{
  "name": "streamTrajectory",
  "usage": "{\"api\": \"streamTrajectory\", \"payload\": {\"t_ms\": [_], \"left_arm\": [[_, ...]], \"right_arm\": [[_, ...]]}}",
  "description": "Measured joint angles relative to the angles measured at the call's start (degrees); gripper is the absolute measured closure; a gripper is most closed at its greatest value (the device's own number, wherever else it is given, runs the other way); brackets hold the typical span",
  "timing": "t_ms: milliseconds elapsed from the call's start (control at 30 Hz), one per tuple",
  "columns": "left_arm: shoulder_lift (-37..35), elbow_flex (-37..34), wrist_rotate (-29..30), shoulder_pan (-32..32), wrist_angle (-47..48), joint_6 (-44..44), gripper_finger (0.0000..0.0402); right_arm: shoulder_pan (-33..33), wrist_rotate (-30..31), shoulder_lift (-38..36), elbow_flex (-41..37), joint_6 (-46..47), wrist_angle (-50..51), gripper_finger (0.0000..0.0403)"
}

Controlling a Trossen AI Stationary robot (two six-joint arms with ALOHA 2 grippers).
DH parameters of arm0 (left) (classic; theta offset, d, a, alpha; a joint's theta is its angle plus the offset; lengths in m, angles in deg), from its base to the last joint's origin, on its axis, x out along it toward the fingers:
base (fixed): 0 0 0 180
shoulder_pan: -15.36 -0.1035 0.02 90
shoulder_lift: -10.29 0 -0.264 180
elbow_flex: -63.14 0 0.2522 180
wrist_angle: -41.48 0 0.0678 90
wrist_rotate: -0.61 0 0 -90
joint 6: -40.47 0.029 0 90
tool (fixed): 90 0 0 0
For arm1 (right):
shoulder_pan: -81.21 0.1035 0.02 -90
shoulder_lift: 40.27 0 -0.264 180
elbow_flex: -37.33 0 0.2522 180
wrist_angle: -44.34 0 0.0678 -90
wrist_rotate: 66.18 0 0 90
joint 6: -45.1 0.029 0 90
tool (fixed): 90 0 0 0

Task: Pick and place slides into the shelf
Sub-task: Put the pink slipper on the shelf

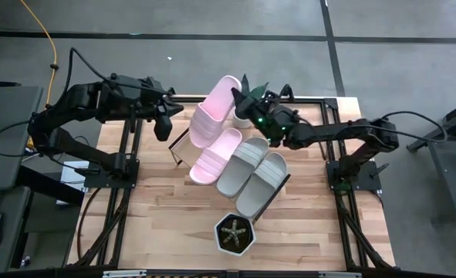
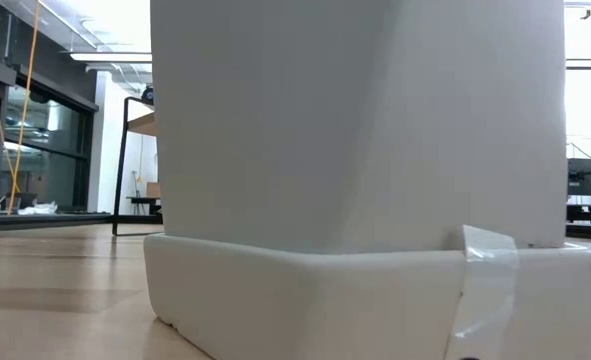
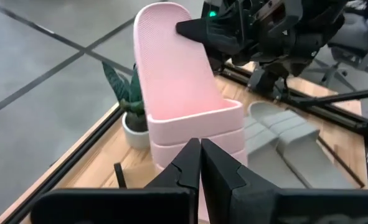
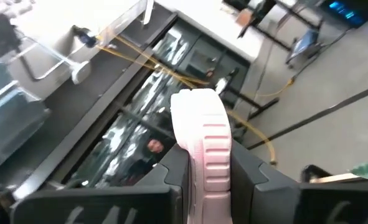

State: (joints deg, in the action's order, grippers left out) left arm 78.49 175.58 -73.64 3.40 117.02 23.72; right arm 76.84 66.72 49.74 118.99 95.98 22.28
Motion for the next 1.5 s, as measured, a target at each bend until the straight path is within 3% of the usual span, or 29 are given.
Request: {"api": "streamTrajectory", "payload": {"t_ms": [333,867,1500], "left_arm": [[-1.7,0.0,-0.3,0.0,3.4,1.2,0.0399],[-3.7,0.0,-0.6,0.0,5.8,2.0,0.0399],[-3.7,0.0,-1.8,0.0,6.2,2.9,0.0399]], "right_arm": [[2.6,6.2,9.8,8.2,0.4,1.2,0.0359],[6.1,13.9,10.6,8.3,15.1,15.2,0.0359],[6.0,12.7,13.5,8.6,18.3,14.3,0.0359]]}}
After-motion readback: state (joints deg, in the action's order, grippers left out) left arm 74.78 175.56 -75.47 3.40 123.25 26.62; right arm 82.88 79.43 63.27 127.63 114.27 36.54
